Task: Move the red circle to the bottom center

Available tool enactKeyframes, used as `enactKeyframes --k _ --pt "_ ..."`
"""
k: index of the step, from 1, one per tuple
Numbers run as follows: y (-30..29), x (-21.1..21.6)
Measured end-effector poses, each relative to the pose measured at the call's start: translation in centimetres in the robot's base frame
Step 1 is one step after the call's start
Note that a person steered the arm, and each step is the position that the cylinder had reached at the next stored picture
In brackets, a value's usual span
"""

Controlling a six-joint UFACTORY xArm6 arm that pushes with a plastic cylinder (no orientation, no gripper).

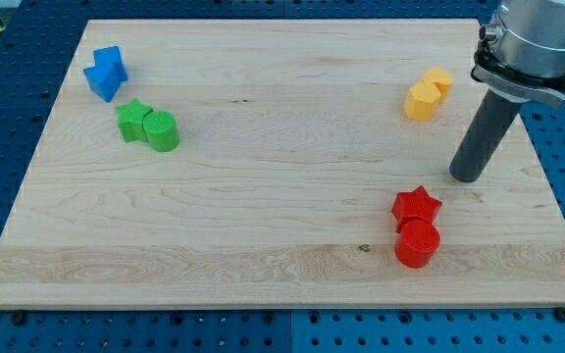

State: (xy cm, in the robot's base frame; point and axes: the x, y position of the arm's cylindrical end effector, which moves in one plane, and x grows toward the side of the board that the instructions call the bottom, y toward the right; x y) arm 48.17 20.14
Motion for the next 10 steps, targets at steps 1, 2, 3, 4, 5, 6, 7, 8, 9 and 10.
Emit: enactKeyframes --k 1,2,3,4,5,6,7,8,9,10 --pt "0.0 1.2" --pt "0.0 2.4" --pt "0.0 3.7" --pt "0.0 5.2" --pt "0.0 6.6" --pt "0.0 6.9" --pt "0.0 7.1" --pt "-0.1 7.1" --pt "-0.2 7.3" --pt "-0.9 8.0"
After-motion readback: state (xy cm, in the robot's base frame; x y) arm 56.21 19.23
